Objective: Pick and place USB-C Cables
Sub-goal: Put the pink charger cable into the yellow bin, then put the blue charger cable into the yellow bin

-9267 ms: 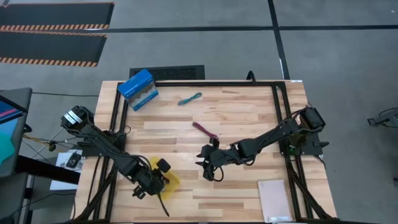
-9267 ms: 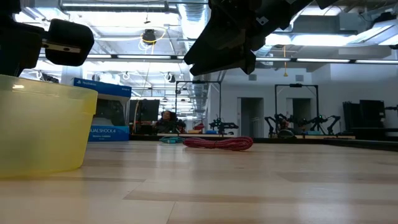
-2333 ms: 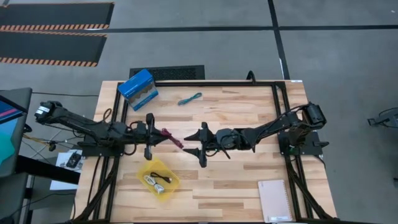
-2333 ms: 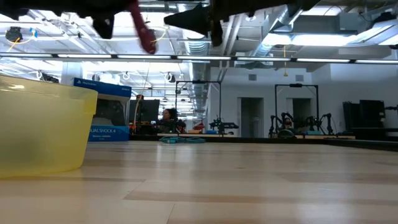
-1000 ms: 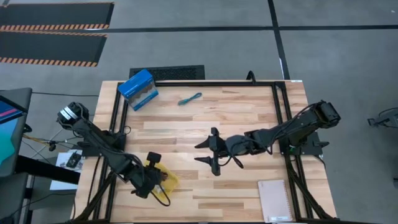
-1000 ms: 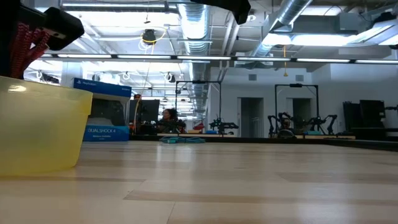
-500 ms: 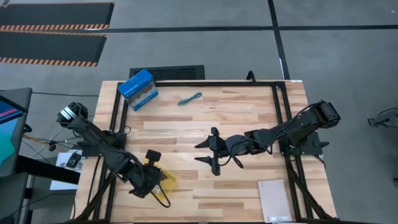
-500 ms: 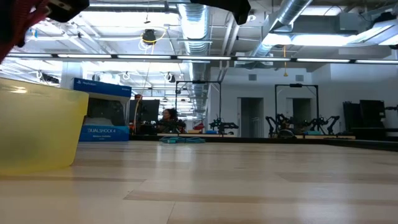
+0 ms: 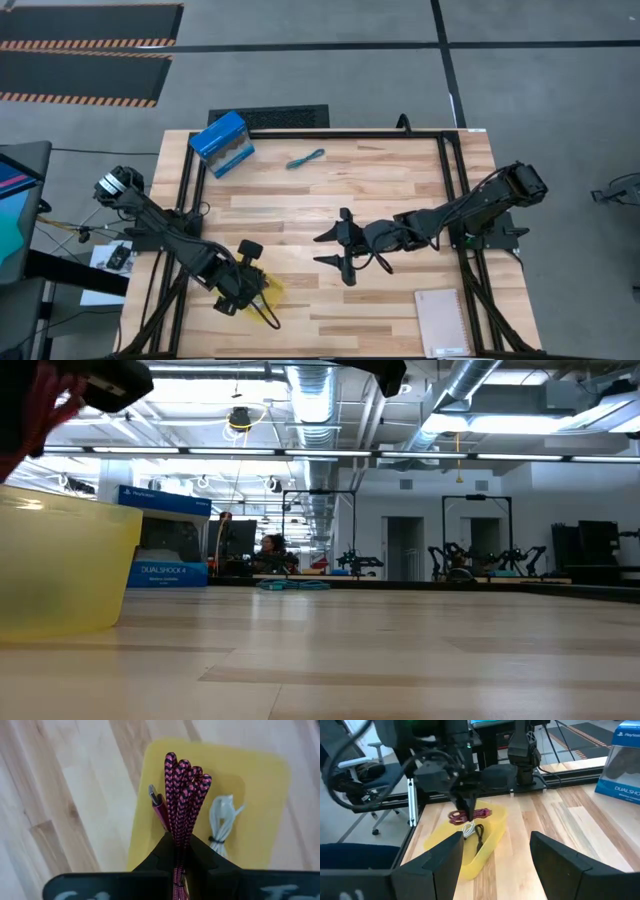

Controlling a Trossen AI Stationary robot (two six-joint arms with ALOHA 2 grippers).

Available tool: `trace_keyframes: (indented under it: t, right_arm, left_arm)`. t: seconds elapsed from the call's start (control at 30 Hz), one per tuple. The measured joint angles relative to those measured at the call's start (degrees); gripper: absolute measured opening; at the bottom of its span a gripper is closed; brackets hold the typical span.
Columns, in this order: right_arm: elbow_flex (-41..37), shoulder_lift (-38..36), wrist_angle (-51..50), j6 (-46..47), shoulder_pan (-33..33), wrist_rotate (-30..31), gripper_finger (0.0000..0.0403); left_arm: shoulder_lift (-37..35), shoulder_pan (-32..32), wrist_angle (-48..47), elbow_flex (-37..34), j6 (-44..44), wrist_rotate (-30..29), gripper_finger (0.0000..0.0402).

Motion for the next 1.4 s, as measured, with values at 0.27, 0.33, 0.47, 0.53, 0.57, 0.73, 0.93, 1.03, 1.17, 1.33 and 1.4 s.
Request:
trace_keyframes:
  t: [0.27, 0.33, 0.47, 0.53, 0.57, 0.73, 0.93, 1.03, 1.17, 1.33, 1.4]
  right_arm:
    - [0.0, 0.0, 0.0, 0.0, 1.5, 0.0, 0.0254]
    - [0.0, 0.0, 0.0, 0.1, 1.5, 0.0, 0.0254]
    - [0.0, 0.0, -0.3, 0.2, 1.4, 0.0, 0.0254]
    - [0.0, 0.0, -0.2, 0.2, 1.3, 0.0, 0.0254]
    - [0.0, 0.0, -0.2, 0.2, 1.3, 0.0, 0.0254]
    - [0.0, 0.0, -0.1, 0.2, 1.4, 0.0, 0.0254]
    - [0.0, 0.0, -0.1, 0.2, 1.3, 0.0, 0.0254]
    - [0.0, 0.0, -0.2, 0.2, 1.4, 0.0, 0.0254]
    - [0.0, 0.0, -0.2, 0.1, 1.4, 0.0, 0.0254]
    - [0.0, 0.0, -0.2, 0.1, 1.3, 0.0, 0.0254]
    - [0.0, 0.0, -0.2, 0.1, 1.3, 0.0, 0.0254]
  left_arm:
    - [6.5, 0.0, -0.9, 0.0, 2.1, 0.6, 0.0000]
    - [7.4, 0.0, -0.9, 0.0, 2.6, 0.6, 0.0000]
    - [8.0, 0.0, -0.4, 0.0, 2.9, 0.4, 0.0000]
    - [8.0, 0.0, -0.2, 0.0, 3.0, 0.5, 0.0000]
    - [8.0, 0.0, -0.3, 0.0, 3.0, 0.7, 0.0000]
    - [8.0, 0.3, 0.0, 0.0, 4.6, 1.9, 0.0000]
    - [8.0, 0.4, 0.5, 0.0, 5.4, 2.1, 0.0004]
    - [8.0, 0.4, 0.6, 0.0, 5.5, 2.2, 0.0019]
    - [8.0, 0.4, 0.8, 0.0, 5.7, 2.2, 0.0042]
    - [8.0, 0.4, 1.4, 0.0, 6.5, 2.9, 0.0077]
    - [8.0, 0.4, 1.5, 0.0, 6.5, 3.0, 0.0093]
